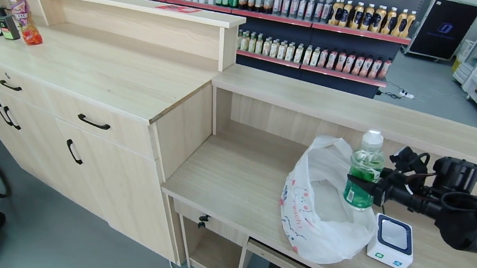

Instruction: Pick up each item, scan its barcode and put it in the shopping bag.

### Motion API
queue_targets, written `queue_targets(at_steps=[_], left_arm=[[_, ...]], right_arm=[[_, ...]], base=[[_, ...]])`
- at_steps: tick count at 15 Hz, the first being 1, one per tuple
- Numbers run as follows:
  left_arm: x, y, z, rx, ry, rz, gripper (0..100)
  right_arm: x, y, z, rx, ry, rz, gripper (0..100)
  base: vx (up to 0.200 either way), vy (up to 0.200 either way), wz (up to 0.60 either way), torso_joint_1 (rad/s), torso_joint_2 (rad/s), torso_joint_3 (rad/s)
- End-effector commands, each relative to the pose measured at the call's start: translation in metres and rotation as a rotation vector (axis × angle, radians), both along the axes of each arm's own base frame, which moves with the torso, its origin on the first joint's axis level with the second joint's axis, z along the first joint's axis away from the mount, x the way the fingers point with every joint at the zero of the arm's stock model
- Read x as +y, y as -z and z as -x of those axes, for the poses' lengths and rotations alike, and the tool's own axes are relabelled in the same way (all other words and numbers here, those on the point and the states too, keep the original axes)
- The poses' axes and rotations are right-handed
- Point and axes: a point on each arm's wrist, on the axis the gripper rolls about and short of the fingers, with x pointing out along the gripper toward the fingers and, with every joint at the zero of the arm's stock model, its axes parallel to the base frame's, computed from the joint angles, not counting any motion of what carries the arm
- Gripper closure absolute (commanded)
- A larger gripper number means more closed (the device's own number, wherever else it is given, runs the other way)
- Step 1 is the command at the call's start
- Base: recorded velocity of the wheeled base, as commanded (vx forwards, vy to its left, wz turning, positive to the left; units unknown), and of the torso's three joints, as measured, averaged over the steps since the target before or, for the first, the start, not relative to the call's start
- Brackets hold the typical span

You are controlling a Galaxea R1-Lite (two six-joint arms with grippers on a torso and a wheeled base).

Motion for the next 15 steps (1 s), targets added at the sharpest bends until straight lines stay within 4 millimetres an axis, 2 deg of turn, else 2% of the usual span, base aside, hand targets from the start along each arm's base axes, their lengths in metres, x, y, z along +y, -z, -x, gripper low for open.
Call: queue_targets(at_steps=[1, 8, 12, 15], left_arm=[[0.0, 0.0, 0.0, -0.001, 0.0, 0.001, 0], [0.0, 0.0, 0.0, -0.001, 0.0, 0.001, 0], [0.0, 0.0, 0.0, -0.001, 0.0, 0.0, 0], [0.0, 0.0, 0.0, 0.0, 0.0, 0.0, 0]], right_arm=[[0.007, 0.032, -0.014, 0.03, -0.027, -0.004, 100], [0.018, 0.052, -0.046, -0.023, -0.061, -0.001, 100], [0.04, 0.064, -0.068, -0.054, -0.101, -0.059, 100], [0.041, 0.078, -0.072, -0.04, -0.105, -0.06, 100]], base=[[0.0, 0.0, 0.0, 0.0, 0.0, 0.0], [0.0, 0.0, 0.0, 0.0, 0.0, 0.0], [0.0, 0.0, 0.0, 0.0, 0.0, 0.0], [0.0, 0.0, 0.0, 0.0, 0.0, 0.0]])
